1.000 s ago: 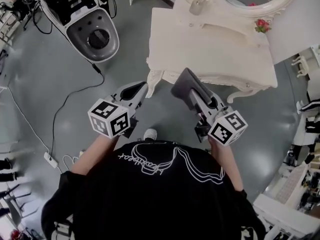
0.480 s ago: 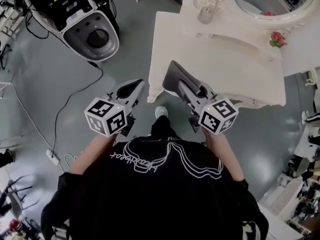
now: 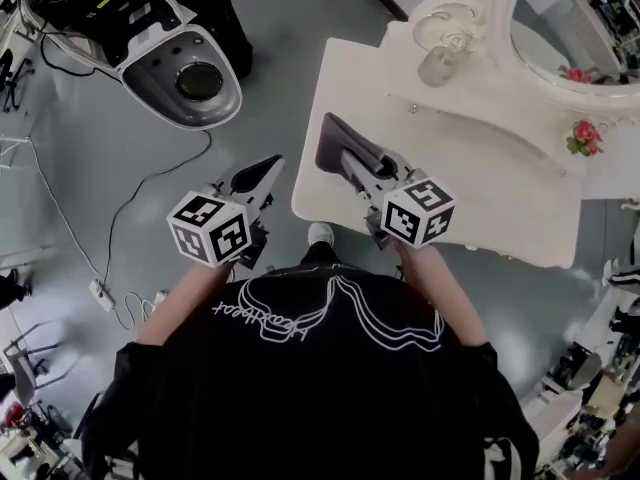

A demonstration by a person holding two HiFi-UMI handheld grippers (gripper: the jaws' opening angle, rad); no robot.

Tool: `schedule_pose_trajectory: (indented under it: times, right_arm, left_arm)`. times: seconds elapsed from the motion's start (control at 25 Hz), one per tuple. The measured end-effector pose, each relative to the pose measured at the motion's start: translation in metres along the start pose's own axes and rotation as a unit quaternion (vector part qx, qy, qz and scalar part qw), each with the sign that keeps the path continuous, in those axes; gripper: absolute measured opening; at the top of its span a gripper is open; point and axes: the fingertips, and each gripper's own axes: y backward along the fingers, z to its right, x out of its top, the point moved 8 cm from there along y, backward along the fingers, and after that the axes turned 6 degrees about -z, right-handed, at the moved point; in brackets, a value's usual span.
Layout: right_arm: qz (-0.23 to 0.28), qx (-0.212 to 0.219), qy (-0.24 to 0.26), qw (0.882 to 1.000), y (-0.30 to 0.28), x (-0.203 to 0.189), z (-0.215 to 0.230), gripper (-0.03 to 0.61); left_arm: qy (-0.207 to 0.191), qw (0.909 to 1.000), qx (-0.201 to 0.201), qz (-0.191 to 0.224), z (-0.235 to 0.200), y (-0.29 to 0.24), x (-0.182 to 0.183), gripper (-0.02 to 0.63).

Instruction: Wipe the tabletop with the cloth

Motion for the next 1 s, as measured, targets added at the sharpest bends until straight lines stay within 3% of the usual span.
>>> schedule_pose_trajectory:
  times: [0.32, 0.52, 1.0]
  right_arm:
    - [-0.056, -0.002, 0.019, 0.998, -0.06, 0.01, 0.053, 0.055]
    - [-0.074, -0.048, 0.009, 0.996, -0.085, 0.006, 0.073, 0.054]
    - [-0.133, -0.168, 0.09, 0.973, -0.112, 0.005, 0.108, 0.057]
  left_arm:
    - [0.026, 0.9988, 0.042, 0.001, -0.028, -0.029, 0.019, 0.005]
    - [0.039, 0.9984, 0.039, -0.014, -0.048, -0.039, 0.024, 0.005]
    - [0.044, 0.9971, 0.008, -0.062, -0.082, -0.072, 0.042, 0.005]
